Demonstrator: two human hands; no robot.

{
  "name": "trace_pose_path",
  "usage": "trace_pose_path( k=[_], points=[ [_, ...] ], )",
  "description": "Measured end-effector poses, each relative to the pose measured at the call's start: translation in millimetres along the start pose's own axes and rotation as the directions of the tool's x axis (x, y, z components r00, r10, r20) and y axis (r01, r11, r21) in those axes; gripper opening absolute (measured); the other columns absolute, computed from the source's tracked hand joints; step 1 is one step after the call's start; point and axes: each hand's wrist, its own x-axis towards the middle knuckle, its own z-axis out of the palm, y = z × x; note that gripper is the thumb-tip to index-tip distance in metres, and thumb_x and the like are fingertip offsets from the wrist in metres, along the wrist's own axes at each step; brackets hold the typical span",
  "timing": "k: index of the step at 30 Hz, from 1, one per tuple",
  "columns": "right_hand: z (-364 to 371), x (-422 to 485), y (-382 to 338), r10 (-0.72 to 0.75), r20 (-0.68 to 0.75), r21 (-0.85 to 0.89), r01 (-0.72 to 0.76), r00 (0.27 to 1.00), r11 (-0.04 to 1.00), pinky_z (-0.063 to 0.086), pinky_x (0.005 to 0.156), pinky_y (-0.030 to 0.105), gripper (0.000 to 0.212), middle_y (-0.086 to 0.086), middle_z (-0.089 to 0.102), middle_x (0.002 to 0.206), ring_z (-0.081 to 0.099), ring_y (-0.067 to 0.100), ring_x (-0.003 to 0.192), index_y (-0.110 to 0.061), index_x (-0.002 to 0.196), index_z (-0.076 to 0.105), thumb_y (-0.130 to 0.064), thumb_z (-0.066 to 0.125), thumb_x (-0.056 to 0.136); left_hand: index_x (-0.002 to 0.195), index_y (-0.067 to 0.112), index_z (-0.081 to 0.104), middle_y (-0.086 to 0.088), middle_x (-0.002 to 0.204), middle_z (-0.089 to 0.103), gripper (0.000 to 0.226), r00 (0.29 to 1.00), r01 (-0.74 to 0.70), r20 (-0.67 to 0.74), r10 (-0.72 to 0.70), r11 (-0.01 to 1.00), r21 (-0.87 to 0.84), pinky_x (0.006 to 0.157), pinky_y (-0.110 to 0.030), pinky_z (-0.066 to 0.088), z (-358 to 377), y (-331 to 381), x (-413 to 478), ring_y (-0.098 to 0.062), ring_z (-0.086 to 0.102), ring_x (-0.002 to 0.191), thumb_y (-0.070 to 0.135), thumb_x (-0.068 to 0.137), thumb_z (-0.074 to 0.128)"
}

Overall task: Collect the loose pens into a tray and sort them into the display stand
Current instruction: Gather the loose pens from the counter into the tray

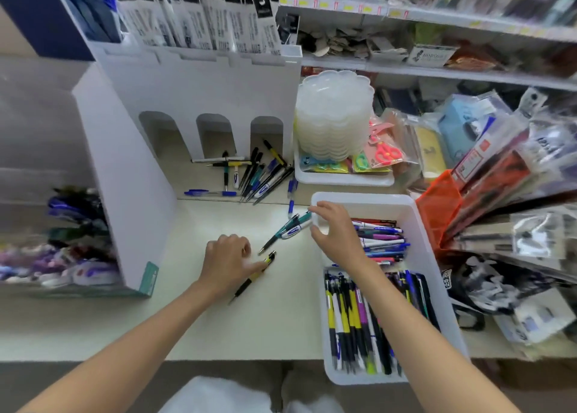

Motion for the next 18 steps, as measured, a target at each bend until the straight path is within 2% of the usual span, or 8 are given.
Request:
trace_pose_path(
  k=[3,5,8,9,11,13,15,18],
  points=[
    [16,-3,-2,0.053,-0.038,-0.012,-0.054,0.998,0.998,0.032,0.111,0.035,0.039,0.007,0.054,0.134,0.042,0.021,0.129,-0.013,0.13,0.062,-0.009,0.062,0.091,0.069,0.025,0.056,0.009,0.077,0.053,0.03,0.99,-0.136,0.052,0.131,0.984,0.112,0.075,-0.033,0.034,5,-11,1,-0.017,0.053,0.084,0.053,0.078,0.065],
    [20,-5,-2,0.081,-0.065,-0.02,-0.083,0.995,0.996,0.034,0.111,0.036,0.039,0.007,0.054,0.134,0.042,0.021,0.128,-0.012,0.128,0.063,-0.008,0.062,0.09,0.07,0.026,0.055,0.007,0.08,0.052,0.022,0.976,-0.211,0.092,0.196,0.956,0.204,0.078,-0.033,0.034,2,-10,5,-0.018,0.054,0.088,0.043,0.084,0.059],
    [21,-10,-4,0.118,-0.089,-0.022,-0.121,0.989,0.992,0.031,0.109,0.03,0.038,0.005,0.054,0.135,0.042,0.02,0.128,-0.012,0.128,0.063,-0.007,0.062,0.09,0.078,0.024,0.055,0.004,0.089,0.056,0.017,0.969,-0.227,0.157,0.19,0.936,0.267,0.082,-0.033,0.039,-7,-20,8,-0.02,0.055,0.088,0.037,0.088,0.055],
    [20,-10,-5,0.125,-0.096,-0.022,-0.128,0.988,0.992,0.03,0.108,0.028,0.038,0.005,0.054,0.135,0.042,0.019,0.128,-0.012,0.128,0.063,-0.007,0.062,0.09,0.078,0.023,0.054,0.002,0.09,0.056,0.017,0.976,-0.19,0.149,0.159,0.956,0.223,0.078,-0.033,0.039,-11,-28,10,-0.02,0.055,0.085,0.035,0.09,0.056],
    [19,-10,-4,0.135,-0.109,-0.02,-0.138,0.985,0.99,0.028,0.106,0.023,0.038,0.003,0.055,0.133,0.043,0.017,0.127,-0.013,0.127,0.063,-0.007,0.062,0.09,0.08,0.019,0.054,0.002,0.091,0.054,0.017,0.995,-0.068,0.071,0.068,0.998,0.002,0.068,-0.033,0.036,-23,-40,19,-0.021,0.053,0.078,0.03,0.092,0.058],
    [18,-9,-3,0.14,-0.127,-0.014,-0.143,0.982,0.99,0.028,0.105,0.022,0.037,0.004,0.057,0.131,0.044,0.017,0.125,-0.013,0.126,0.064,-0.006,0.062,0.09,0.082,0.018,0.055,0.004,0.09,0.053,0.017,1.0,-0.003,-0.03,-0.003,0.98,-0.197,0.063,-0.032,0.035,-32,-30,38,-0.018,0.052,0.076,0.03,0.094,0.06],
    [20,-10,-2,0.153,-0.128,-0.013,-0.156,0.98,0.988,0.027,0.105,0.021,0.037,0.004,0.057,0.13,0.044,0.017,0.124,-0.011,0.125,0.065,-0.005,0.062,0.089,0.082,0.02,0.054,0.007,0.088,0.054,0.019,0.995,-0.069,-0.085,0.049,0.966,-0.25,0.064,-0.032,0.043,-30,1,61,-0.016,0.053,0.079,0.033,0.095,0.061],
    [23,-12,0,0.168,-0.128,-0.012,-0.171,0.977,0.985,0.026,0.104,0.019,0.037,0.004,0.056,0.128,0.044,0.017,0.124,-0.011,0.125,0.064,-0.005,0.062,0.089,0.087,0.02,0.055,0.004,0.096,0.056,0.023,0.994,-0.109,-0.049,0.099,0.949,-0.295,0.075,-0.035,0.049,-12,49,88,-0.018,0.055,0.09,0.041,0.095,0.061]
  ],
)
